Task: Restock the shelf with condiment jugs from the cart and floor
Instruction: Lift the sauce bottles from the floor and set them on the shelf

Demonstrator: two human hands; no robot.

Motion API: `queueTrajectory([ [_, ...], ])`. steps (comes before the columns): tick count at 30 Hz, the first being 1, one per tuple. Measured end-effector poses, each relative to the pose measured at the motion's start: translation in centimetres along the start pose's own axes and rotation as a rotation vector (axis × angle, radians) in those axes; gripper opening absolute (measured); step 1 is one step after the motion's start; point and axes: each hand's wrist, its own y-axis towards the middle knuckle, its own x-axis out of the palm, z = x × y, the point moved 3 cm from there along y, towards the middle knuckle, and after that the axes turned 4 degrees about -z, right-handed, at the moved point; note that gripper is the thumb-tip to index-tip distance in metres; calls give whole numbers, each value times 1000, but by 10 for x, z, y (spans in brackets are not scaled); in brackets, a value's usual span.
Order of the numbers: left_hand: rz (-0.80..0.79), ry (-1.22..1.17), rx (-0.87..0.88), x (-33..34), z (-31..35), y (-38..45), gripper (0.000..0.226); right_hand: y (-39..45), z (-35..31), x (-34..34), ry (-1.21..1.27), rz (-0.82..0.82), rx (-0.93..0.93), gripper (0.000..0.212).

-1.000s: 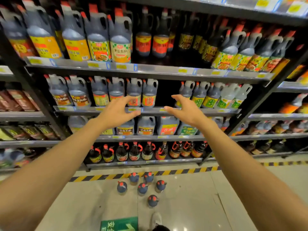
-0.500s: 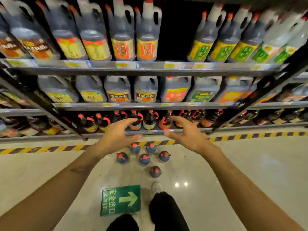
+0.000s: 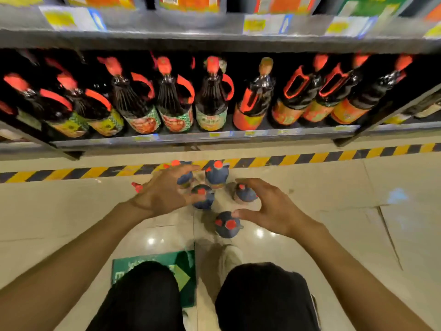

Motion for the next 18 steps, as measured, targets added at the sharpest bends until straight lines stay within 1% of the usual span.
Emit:
queueTrajectory([
  [1,3,28,-1,14,-18,10,73,8,17,16,-2,-15,6,80],
  [3,20,108,37,37,-54,28,93,20,45,47,-16,-51,14,83],
  [4,24,130,57,47,-69,36,96,26,57,61,-31,-72,8,84],
  [5,43,150,88,56,-82,43,95,32,67,75,-41,-97,2,84],
  [8,119,174,173,79,-107,57,87,45,90,110,-50,-162,-18,83],
  [10,123,205,192,93,-121,64,82,52,101,129,-71,-159,-48,78],
  [13,97,135,143,105,-138,75,76,56,113,149,-6,-111,-55,62],
  [15,71,85,127,110,-145,81,60,57,118,157,64,-61,-84,50],
  [16,70,62,124,114,-146,83,48,56,120,159,88,-35,-103,45],
  [17,83,45,123,117,-147,84,36,54,119,161,96,-11,-119,42],
  [18,105,34,126,119,-148,85,30,53,117,162,94,9,-131,40],
])
